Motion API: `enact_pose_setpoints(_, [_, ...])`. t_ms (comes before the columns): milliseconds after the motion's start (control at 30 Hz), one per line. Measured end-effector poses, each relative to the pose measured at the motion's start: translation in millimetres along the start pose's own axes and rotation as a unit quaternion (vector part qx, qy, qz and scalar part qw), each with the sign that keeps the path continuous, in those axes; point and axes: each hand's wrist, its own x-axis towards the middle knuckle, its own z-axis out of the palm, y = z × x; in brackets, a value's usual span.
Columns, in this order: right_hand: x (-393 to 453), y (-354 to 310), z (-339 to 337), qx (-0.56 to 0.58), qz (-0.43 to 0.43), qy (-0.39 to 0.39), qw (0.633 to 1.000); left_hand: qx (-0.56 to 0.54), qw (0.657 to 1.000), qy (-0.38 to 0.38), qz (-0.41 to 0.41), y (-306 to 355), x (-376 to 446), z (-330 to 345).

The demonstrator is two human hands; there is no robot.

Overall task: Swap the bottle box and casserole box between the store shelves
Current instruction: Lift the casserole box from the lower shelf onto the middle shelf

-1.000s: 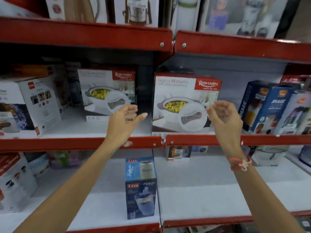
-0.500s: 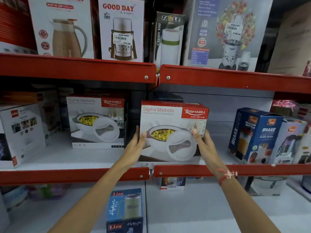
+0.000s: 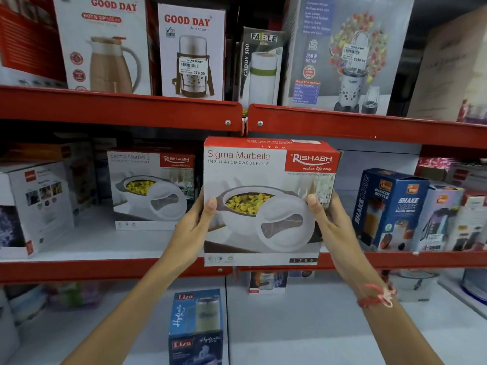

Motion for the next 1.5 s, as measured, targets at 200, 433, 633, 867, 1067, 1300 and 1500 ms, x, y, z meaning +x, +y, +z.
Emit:
enact_pose_setpoints(200, [-53, -59, 1, 0.014, -0.008, -0.074, 0.997, 0.016, 1.0, 0.018, -0.008, 39, -48, -47])
enact_pose_setpoints(433, [-87, -78, 18, 0.025, 0.041, -0.095, 0.994, 0.005, 0.999, 0.029, -0.025, 37, -81, -92])
enact_pose_setpoints(633, [-97, -83, 27, 0.017, 0.052, -0.105, 0.993, 0.001, 1.0, 0.017, -0.026, 46, -99, -106])
enact_pose_setpoints(867, [-98, -78, 42, 0.036, 0.052, -0.12, 0.991, -0.01, 0.999, 0.021, -0.031, 36, -103, -117])
enact_pose_setpoints(1067, [-72, -63, 97, 0.019, -0.008, -0.112, 0.994, 0.003, 1.0, 0.014, -0.003, 17, -81, -146])
enact_pose_setpoints(1300, [-27, -29, 163, 0.035, -0.021, -0.127, 0.991, 0.004, 0.999, 0.029, 0.021, -27, -44, -190])
enact_pose_setpoints(1500, [-2, 9, 208, 0.045, -0.005, -0.124, 0.991, -0.007, 0.999, 0.027, 0.015, -63, -15, -211])
